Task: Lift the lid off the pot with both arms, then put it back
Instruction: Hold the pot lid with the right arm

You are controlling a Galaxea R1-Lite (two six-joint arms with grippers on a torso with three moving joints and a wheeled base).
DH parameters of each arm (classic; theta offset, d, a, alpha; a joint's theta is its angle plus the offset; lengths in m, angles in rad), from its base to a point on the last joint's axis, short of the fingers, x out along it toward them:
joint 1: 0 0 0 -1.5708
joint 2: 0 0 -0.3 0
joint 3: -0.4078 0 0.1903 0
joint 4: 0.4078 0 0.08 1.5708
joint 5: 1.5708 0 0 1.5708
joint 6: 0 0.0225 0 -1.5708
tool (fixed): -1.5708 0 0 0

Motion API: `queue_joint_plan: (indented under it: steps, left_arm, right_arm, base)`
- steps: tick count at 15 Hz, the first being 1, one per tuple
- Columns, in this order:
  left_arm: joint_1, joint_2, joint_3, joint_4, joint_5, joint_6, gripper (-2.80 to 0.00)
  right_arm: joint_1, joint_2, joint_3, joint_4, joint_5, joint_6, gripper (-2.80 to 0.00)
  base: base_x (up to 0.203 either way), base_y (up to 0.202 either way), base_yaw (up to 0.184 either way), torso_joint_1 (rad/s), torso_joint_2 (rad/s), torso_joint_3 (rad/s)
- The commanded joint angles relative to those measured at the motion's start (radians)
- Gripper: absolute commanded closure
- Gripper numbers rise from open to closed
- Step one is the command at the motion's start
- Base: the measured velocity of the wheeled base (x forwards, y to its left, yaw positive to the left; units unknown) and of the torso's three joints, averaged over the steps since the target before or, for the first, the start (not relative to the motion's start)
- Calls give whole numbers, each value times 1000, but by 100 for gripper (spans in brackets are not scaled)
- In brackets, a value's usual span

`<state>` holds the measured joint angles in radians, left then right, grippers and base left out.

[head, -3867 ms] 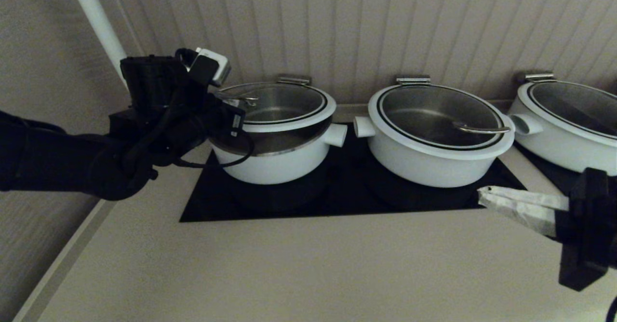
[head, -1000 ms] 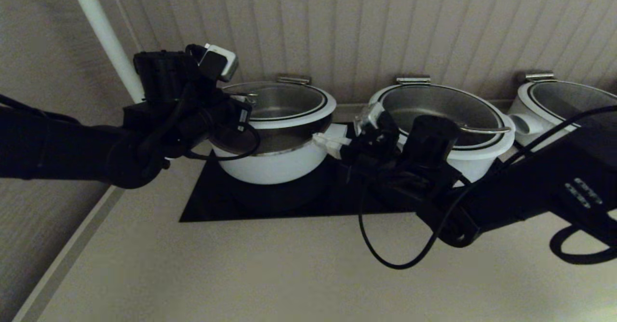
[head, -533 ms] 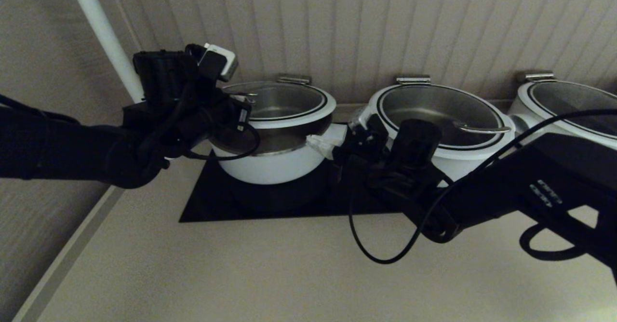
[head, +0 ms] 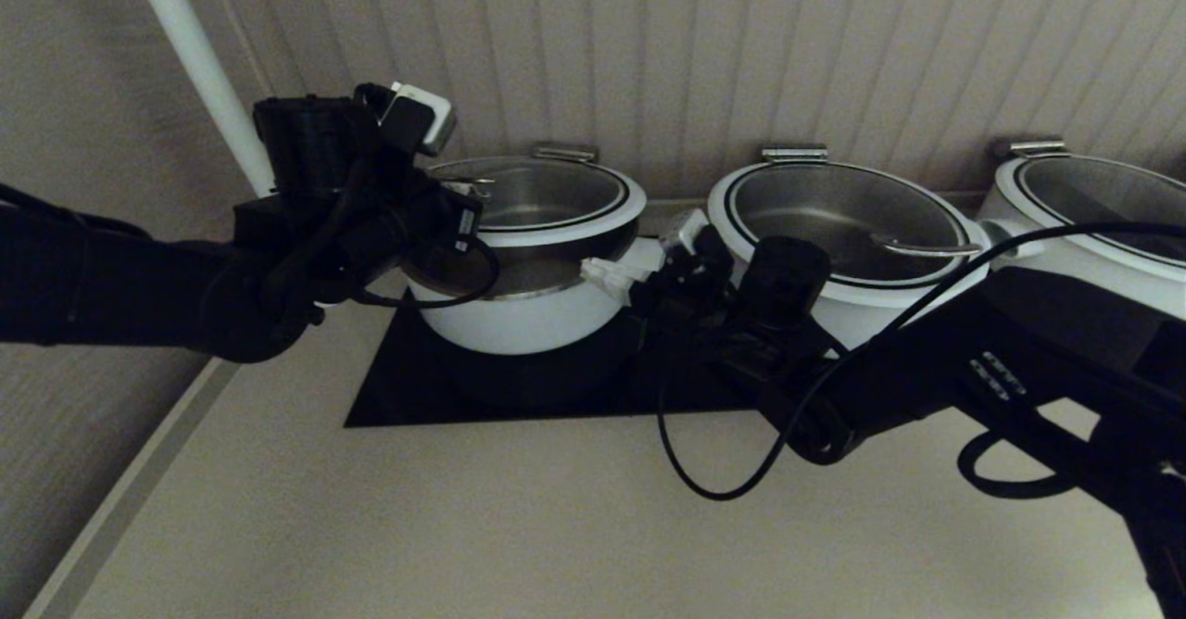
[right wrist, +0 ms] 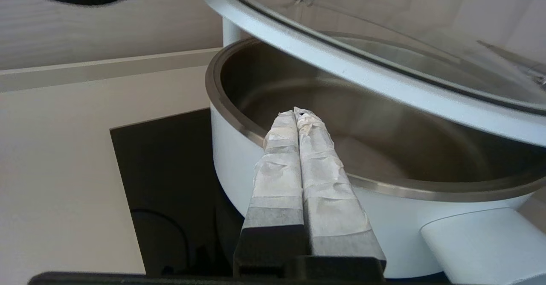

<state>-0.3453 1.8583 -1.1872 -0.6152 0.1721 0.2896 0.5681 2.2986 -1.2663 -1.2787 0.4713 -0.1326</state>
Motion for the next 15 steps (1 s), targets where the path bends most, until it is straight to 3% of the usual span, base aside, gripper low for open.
queue_joint_plan:
  steps: [1, 6, 15]
  left_arm:
    - [0, -5, 1, -5, 1, 2, 0]
    - [0, -7, 1, -5, 1, 2, 0]
    - [-1, -17, 1, -3, 4, 2, 0]
  right_arm:
    - [1, 10, -11, -8, 3, 15, 0]
    - [0, 20, -30, -8, 3, 59, 0]
    - [-2, 62, -140, 29, 3, 65, 0]
  base:
    - [0, 0, 0, 0, 0, 0]
    - [0, 0, 0, 0, 0, 0]
    - [0, 0, 0, 0, 0, 0]
